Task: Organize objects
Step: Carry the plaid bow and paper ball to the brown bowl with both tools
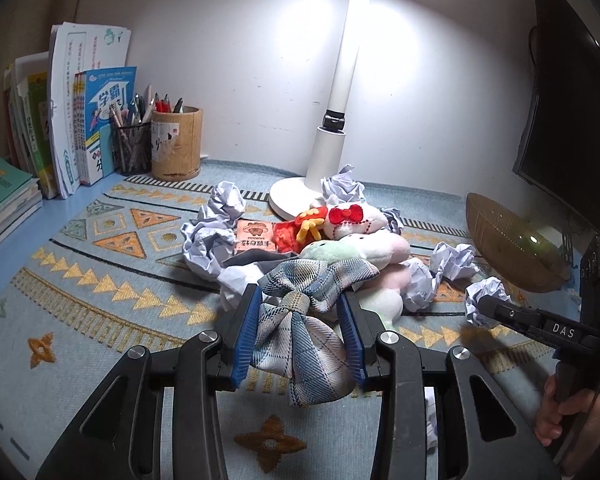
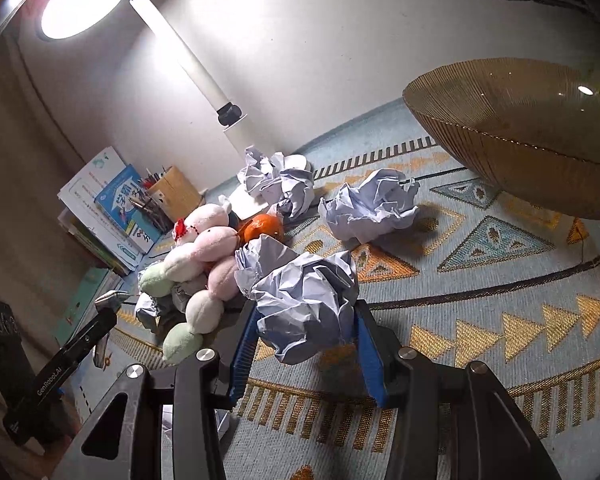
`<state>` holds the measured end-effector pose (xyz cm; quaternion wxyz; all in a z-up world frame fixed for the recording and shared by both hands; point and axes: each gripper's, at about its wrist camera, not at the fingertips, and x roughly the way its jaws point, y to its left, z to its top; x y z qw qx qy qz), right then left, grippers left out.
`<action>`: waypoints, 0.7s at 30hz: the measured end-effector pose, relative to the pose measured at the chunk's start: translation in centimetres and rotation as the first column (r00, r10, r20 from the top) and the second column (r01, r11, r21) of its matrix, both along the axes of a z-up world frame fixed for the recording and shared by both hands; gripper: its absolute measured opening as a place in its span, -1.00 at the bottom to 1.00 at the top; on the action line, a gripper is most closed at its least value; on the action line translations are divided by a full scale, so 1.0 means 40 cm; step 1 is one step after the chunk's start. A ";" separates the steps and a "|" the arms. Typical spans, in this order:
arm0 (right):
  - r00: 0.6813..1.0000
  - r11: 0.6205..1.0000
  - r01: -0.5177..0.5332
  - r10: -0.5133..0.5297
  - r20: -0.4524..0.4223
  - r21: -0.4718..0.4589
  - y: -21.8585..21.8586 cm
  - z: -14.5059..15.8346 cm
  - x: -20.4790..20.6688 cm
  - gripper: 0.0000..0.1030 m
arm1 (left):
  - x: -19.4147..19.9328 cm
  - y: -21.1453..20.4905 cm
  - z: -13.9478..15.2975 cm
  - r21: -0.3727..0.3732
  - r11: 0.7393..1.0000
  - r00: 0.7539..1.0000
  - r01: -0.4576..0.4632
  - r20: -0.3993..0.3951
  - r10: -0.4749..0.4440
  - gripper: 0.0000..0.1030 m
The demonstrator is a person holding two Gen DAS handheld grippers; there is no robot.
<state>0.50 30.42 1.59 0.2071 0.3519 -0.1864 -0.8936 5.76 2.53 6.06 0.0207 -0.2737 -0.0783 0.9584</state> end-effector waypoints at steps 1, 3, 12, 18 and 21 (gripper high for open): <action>1.000 1.000 -0.006 0.006 -0.006 0.002 -0.004 0.003 0.001 -0.12 | -0.007 0.015 0.010 -0.015 1.000 1.000 0.002 0.000 -0.002 -0.31; 1.000 1.000 -0.017 0.017 -0.019 0.021 -0.015 0.011 0.003 -0.12 | -0.025 0.048 0.028 -0.064 0.998 1.000 -0.005 0.005 0.005 -0.31; 0.998 0.999 -0.037 0.038 -0.045 0.030 0.001 0.082 -0.015 -0.12 | -0.121 0.153 0.071 -0.109 0.994 0.999 0.017 0.030 -0.014 -0.31; 0.996 0.998 0.002 0.003 -0.088 0.060 0.072 0.182 -0.078 -0.12 | -0.196 0.247 0.124 -0.094 0.993 0.997 0.072 0.021 -0.070 -0.31; 0.993 0.994 0.047 -0.036 -0.114 0.096 0.129 0.236 -0.118 -0.11 | -0.235 0.308 0.154 -0.091 0.989 0.994 0.112 0.001 -0.113 -0.31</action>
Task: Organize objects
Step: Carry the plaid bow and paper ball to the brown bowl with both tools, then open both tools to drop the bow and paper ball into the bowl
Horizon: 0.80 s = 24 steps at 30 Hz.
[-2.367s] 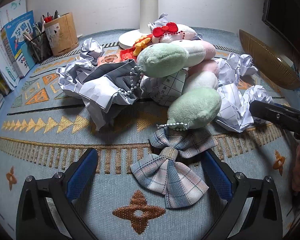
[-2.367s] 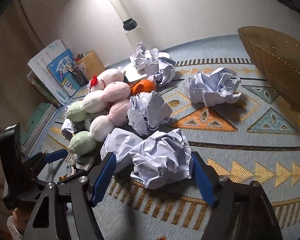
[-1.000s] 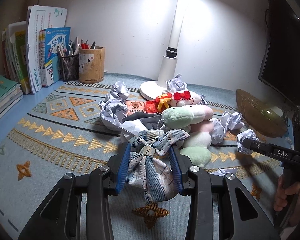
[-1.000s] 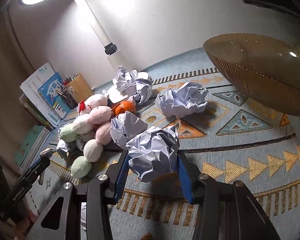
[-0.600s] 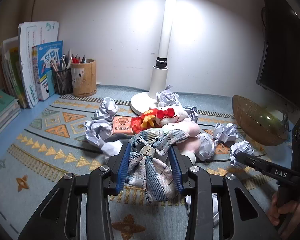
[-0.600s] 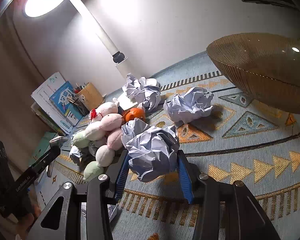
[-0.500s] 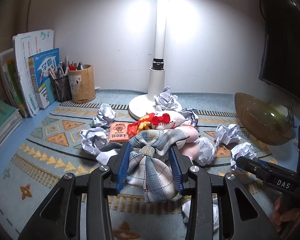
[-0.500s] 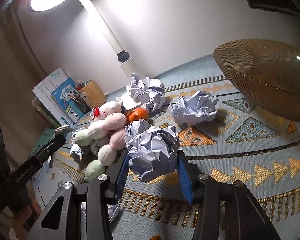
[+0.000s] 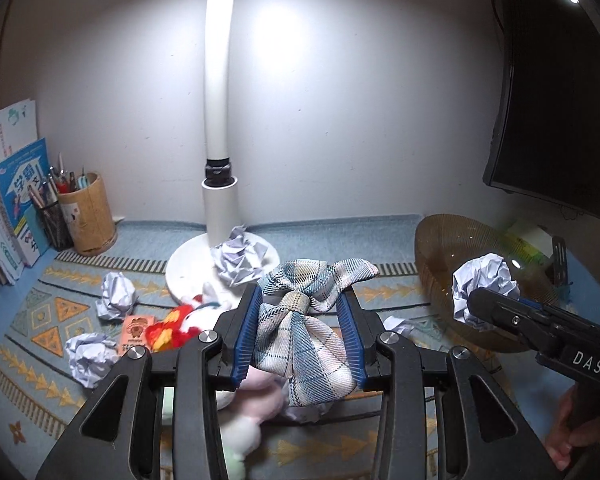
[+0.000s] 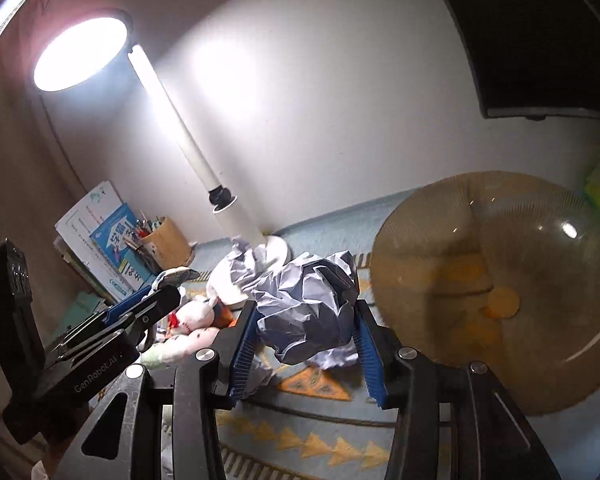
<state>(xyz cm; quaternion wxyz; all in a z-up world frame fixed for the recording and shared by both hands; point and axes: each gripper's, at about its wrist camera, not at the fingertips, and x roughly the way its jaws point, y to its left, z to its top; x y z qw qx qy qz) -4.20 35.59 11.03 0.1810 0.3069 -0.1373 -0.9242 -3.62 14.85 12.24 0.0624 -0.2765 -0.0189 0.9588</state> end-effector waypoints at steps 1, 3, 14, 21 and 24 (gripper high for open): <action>1.000 1.000 0.015 -0.015 -0.005 0.011 0.021 0.015 -0.013 -0.11 | -0.013 0.020 0.008 0.005 1.000 1.000 0.017 -0.005 -0.017 -0.31; 0.999 0.999 0.045 -0.044 -0.013 0.024 0.063 0.038 -0.038 -0.11 | -0.042 0.064 0.022 0.023 0.999 0.999 0.049 -0.007 -0.048 -0.31; 0.970 0.971 0.231 -0.235 0.059 0.062 0.270 0.037 -0.126 -0.11 | -0.154 0.320 0.028 0.037 0.970 0.970 0.242 0.029 -0.243 -0.31; 0.931 0.936 0.328 -0.344 0.125 0.130 0.311 0.019 -0.151 1.00 | -0.210 0.392 -0.048 0.097 0.937 0.918 0.335 0.190 -0.348 0.97; 0.946 0.951 0.303 -0.308 0.104 0.062 0.318 0.029 -0.138 1.00 | -0.185 0.382 -0.068 0.133 0.921 0.903 0.365 0.190 -0.385 0.99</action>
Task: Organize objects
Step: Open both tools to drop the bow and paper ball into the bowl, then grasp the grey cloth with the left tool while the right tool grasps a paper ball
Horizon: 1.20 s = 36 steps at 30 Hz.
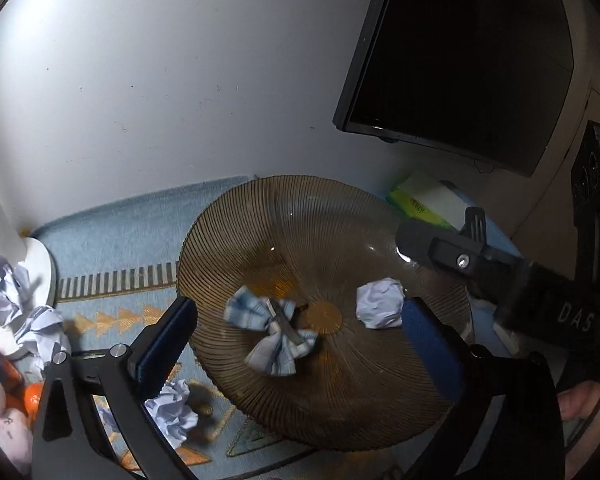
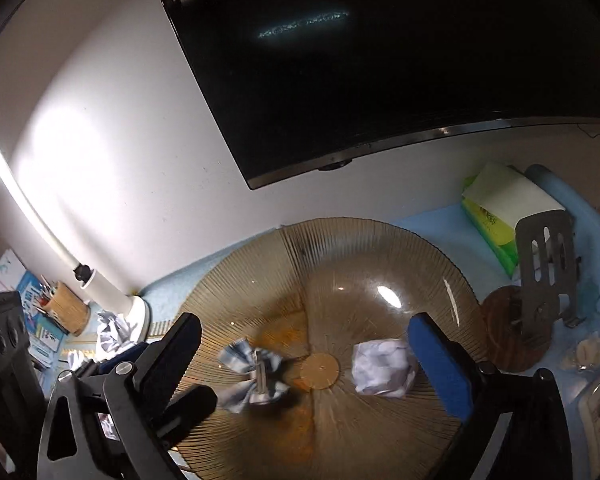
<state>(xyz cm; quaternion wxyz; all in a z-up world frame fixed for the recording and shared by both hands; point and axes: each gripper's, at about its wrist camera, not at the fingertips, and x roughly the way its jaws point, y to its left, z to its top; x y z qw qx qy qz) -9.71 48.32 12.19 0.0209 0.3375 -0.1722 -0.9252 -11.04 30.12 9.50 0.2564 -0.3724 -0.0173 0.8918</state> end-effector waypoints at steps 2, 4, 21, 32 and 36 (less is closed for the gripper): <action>1.000 1.000 -0.003 0.002 -0.026 -0.018 -0.016 0.020 0.018 1.00 | 0.031 -0.009 0.005 -0.026 1.000 0.999 -0.016 -0.037 0.015 0.99; 0.999 1.000 -0.006 0.006 -0.042 -0.002 -0.044 0.046 0.031 1.00 | 0.056 -0.026 0.015 -0.031 0.999 0.999 -0.026 -0.047 0.025 0.99; 0.952 0.952 -0.297 0.302 -0.051 0.078 -0.498 0.095 0.271 1.00 | 0.230 -0.670 0.006 -0.144 0.906 0.917 -0.399 -0.094 0.389 0.99; 0.862 0.847 -0.501 0.470 0.190 0.178 -0.734 -0.263 0.403 1.00 | 0.282 -0.825 -0.205 -0.137 0.910 0.906 -0.390 0.119 0.406 0.99; 0.870 0.843 -0.486 0.443 0.217 0.229 -0.755 -0.301 0.409 1.00 | 0.251 -0.799 -0.223 -0.138 0.896 0.894 -0.421 0.102 0.436 0.99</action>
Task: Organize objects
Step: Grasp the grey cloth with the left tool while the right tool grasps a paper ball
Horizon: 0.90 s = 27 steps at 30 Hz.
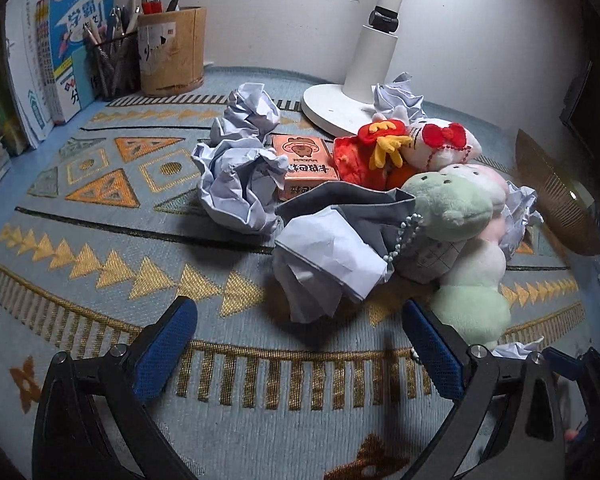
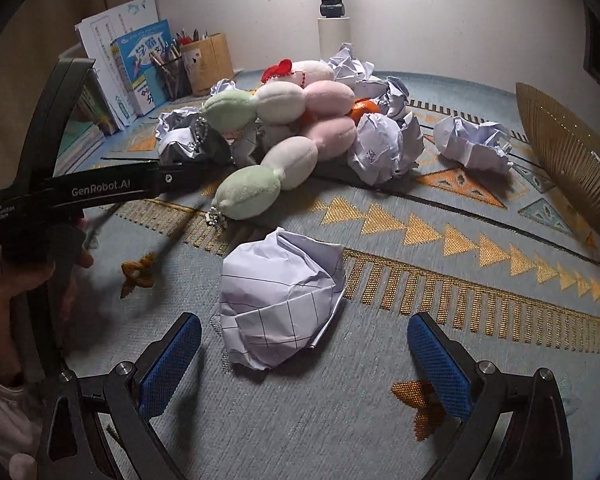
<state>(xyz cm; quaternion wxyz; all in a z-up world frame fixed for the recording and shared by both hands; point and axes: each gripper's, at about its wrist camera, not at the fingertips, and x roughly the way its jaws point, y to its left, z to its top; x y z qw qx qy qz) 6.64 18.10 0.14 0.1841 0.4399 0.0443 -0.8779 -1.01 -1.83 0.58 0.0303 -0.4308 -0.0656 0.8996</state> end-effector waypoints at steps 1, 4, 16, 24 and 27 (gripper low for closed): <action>1.000 1.000 -0.003 0.003 -0.003 0.012 -0.006 0.001 -0.002 1.00 | -0.012 0.007 -0.002 -0.005 1.000 1.000 -0.004 0.003 0.004 0.99; 1.000 0.999 0.006 -0.005 -0.002 0.044 -0.021 -0.003 -0.012 1.00 | -0.044 0.025 -0.005 -0.048 0.998 0.999 -0.031 0.015 0.032 0.99; 1.000 0.996 0.014 -0.013 -0.007 0.087 -0.039 -0.005 -0.019 1.00 | -0.070 0.047 -0.011 -0.138 0.987 0.995 -0.078 0.043 0.085 1.00; 0.999 0.997 0.023 -0.021 -0.025 0.073 -0.035 0.001 -0.016 0.50 | -0.074 0.037 0.003 -0.105 0.989 0.995 -0.101 0.005 0.102 0.31; 0.998 0.999 0.033 -0.031 -0.056 0.036 -0.018 0.015 -0.007 -0.25 | -0.062 0.025 0.011 -0.050 0.994 0.995 -0.098 -0.023 0.097 -0.02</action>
